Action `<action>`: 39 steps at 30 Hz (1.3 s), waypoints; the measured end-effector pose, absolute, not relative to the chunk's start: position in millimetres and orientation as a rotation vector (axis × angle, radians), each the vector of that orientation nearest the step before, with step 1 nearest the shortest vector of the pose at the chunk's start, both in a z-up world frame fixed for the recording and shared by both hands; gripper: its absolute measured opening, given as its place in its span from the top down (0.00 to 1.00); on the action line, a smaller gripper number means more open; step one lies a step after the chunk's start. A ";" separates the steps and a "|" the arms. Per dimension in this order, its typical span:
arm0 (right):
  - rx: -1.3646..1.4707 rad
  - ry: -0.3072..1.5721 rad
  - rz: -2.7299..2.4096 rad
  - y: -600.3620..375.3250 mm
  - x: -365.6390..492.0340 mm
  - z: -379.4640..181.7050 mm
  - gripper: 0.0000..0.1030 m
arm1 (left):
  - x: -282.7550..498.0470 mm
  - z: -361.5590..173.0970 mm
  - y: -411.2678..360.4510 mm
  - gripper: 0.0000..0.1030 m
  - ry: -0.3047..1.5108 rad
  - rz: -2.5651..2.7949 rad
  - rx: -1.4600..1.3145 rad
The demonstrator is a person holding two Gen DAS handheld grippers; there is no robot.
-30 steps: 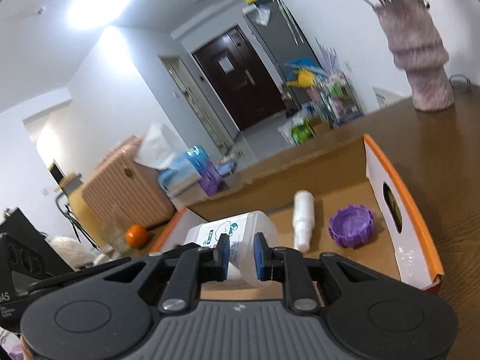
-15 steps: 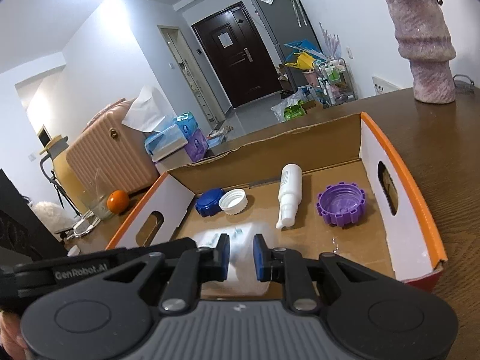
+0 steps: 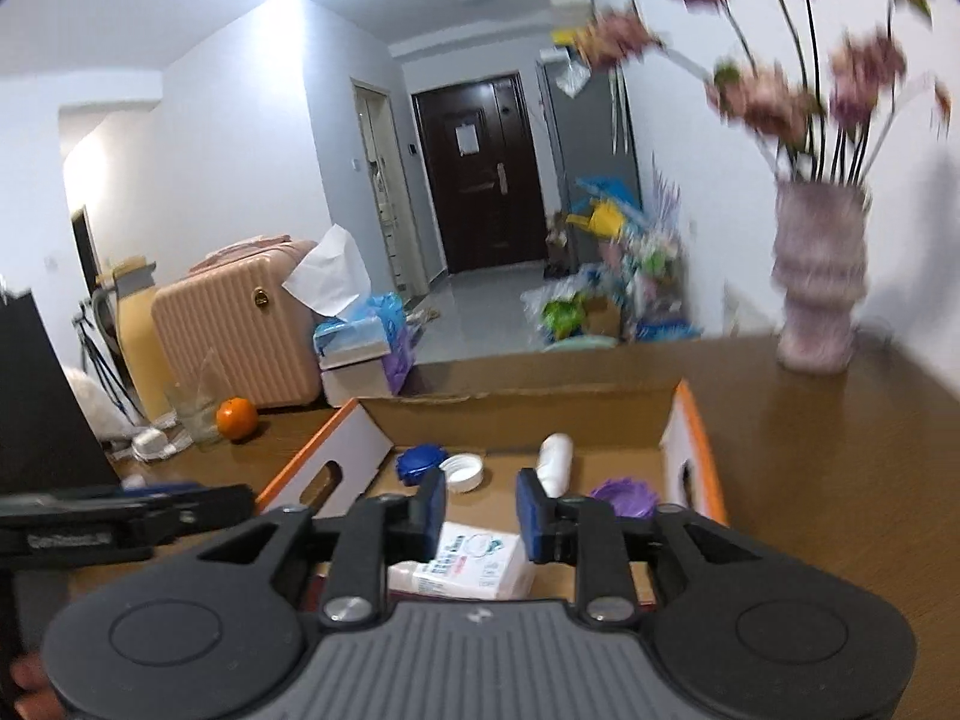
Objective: Organize rigid objects
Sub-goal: 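Lower the white bottle into the box and open both tools, then withdraw both tools from the box back toward the table items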
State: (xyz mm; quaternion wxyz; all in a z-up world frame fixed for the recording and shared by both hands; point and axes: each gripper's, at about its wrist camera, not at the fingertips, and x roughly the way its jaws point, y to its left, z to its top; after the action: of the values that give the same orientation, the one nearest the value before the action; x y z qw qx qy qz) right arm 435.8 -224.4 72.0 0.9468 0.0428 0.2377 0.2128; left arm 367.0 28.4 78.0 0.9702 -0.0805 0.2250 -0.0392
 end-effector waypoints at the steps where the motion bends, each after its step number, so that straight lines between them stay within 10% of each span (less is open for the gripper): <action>1: 0.062 0.468 0.423 -224.0 428.5 76.6 0.66 | 358.6 80.6 27.0 0.15 0.436 -0.062 -0.139; 10: -0.069 0.261 0.385 -235.7 352.2 84.6 0.12 | 288.1 85.3 1.5 0.00 0.187 0.029 0.015; 39: -0.037 0.224 0.304 -261.3 186.5 31.3 0.11 | 126.1 19.1 -26.9 0.00 0.251 0.052 -0.016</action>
State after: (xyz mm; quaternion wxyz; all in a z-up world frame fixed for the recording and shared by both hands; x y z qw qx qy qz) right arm 186.5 -261.3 31.3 0.9821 -0.0184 0.1113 0.1511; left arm 126.1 -26.9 19.1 0.9918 -0.0081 0.1251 0.0261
